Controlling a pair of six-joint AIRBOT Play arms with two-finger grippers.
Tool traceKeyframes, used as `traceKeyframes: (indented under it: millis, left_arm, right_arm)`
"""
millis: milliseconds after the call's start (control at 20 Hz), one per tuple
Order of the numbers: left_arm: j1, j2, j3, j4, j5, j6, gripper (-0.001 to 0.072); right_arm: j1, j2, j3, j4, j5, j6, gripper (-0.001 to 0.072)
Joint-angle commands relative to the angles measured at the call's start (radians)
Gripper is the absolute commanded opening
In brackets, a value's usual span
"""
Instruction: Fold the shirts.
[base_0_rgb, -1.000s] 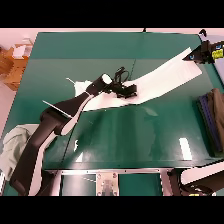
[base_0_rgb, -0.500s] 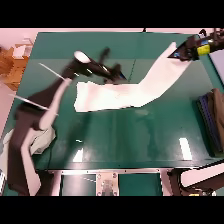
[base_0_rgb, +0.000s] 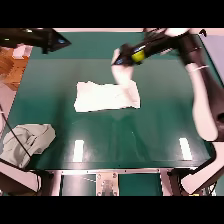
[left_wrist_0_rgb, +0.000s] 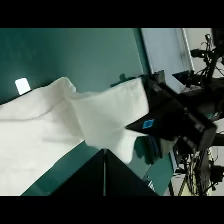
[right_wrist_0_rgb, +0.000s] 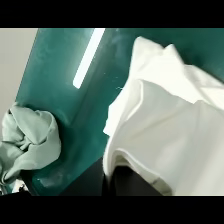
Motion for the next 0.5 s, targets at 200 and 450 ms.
traceKeyframes:
  millis: [200, 450]
  left_arm:
    - [0.07, 0.027, -0.006, 0.038, -0.063, 0.008, 0.0026]
    - [0.07, 0.027, -0.006, 0.039, -0.083, 0.008, 0.0026]
  right_arm:
    - [0.343, -0.333, 0.0, 0.028, -0.7, 0.074, 0.0251]
    - [0.282, -0.286, 0.001, 0.006, -0.485, 0.043, 0.0643]
